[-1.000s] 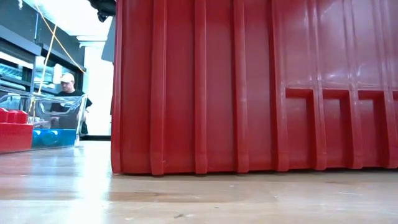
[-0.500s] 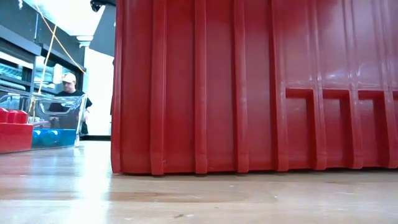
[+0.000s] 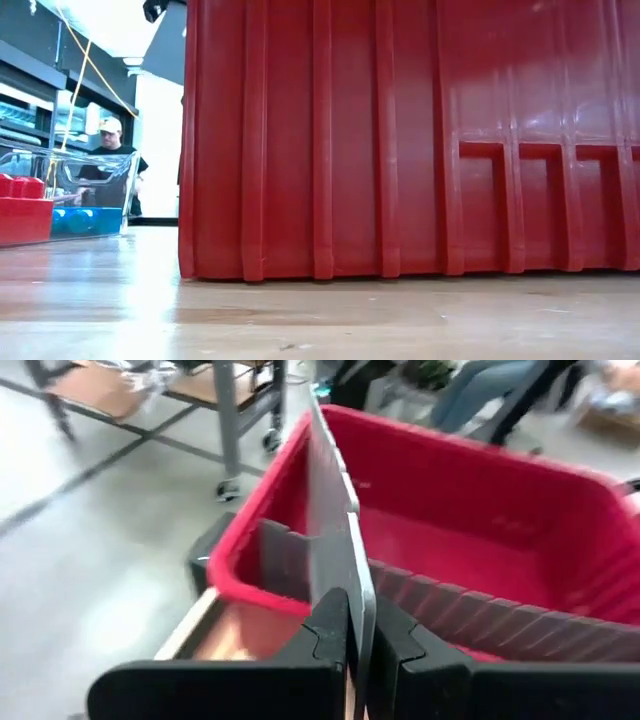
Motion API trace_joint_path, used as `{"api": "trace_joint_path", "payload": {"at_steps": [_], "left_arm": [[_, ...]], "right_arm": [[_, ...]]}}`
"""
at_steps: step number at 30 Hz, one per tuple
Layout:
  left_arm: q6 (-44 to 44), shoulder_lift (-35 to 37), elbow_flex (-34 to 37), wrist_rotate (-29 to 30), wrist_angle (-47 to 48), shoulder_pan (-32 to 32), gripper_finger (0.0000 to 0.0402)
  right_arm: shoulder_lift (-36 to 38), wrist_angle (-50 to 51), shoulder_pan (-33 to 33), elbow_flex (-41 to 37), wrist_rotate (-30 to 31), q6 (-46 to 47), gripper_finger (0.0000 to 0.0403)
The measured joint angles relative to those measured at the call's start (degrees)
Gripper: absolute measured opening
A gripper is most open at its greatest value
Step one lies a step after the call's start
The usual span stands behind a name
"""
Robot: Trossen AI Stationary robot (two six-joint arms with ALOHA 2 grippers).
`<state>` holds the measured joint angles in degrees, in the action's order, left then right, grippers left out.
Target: Sort Items/Unsort Items
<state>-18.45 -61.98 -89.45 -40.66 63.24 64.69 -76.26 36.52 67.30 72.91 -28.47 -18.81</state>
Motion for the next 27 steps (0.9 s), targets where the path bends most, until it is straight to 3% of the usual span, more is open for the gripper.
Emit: {"api": "trace_joint_path", "payload": {"at_steps": [4, 7, 9, 22, 27], "left_arm": [[3.9, 0.0, 0.0, -5.9, -0.1, 0.0, 0.0000], [4.4, 0.0, 0.0, -6.4, -0.2, 0.0, 0.0001], [4.2, 0.0, 0.0, -6.4, -0.2, 0.0, 0.0001], [4.3, 0.0, 0.0, -6.8, -0.1, 0.0, 0.0001], [3.6, 0.2, 0.0, -7.1, 0.2, 0.0, 0.0001]], "right_arm": [[-2.4, -3.9, 2.2, -0.5, -10.9, 3.8, 0.0136], [-3.6, -3.7, 2.0, -0.5, -18.3, 4.3, 0.0136], [-4.3, -3.8, 1.2, -0.5, -20.1, 3.3, 0.0136], [-9.7, -10.6, -0.7, -0.5, -4.0, -2.8, 0.0136], [-10.3, -15.8, -0.9, -0.5, -7.8, 0.9, 0.0136]]}}
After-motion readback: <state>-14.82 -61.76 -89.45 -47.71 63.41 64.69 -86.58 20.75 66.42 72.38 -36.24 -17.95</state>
